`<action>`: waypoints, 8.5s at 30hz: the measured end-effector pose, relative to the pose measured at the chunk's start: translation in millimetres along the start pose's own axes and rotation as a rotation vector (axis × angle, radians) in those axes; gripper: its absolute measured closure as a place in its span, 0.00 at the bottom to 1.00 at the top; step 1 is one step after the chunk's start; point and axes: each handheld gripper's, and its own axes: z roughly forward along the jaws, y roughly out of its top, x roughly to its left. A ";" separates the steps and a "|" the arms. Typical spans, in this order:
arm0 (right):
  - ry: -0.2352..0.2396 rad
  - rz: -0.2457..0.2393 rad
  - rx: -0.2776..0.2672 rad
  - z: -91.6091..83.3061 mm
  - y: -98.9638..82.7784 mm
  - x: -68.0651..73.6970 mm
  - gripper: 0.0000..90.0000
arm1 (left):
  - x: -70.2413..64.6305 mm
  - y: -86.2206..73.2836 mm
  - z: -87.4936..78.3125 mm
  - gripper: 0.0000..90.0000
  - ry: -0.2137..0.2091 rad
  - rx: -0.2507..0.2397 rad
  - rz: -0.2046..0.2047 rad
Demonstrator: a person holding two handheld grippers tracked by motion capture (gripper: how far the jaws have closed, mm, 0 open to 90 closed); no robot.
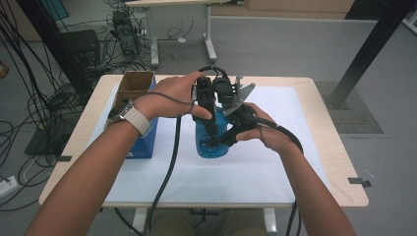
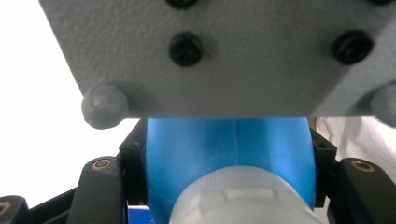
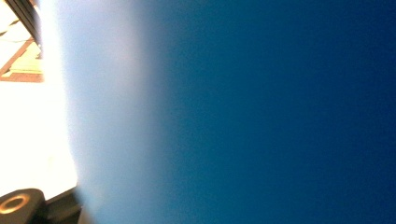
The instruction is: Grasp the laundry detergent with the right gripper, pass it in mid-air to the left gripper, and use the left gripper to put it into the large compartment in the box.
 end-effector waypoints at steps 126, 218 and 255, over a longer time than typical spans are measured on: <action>-0.409 0.594 0.571 -148.9 -46.1 -3.5 0.10 | 46.0 -75.2 -120.4 0.42 0.238 0.073 -1.100; -0.420 0.639 0.627 -139.0 -67.7 -38.0 0.10 | 94.5 -182.2 -110.1 0.42 0.254 0.115 -1.402; -0.420 0.662 0.646 -135.0 -82.4 -38.5 0.10 | 102.8 -196.6 -45.1 0.42 0.258 0.111 -1.392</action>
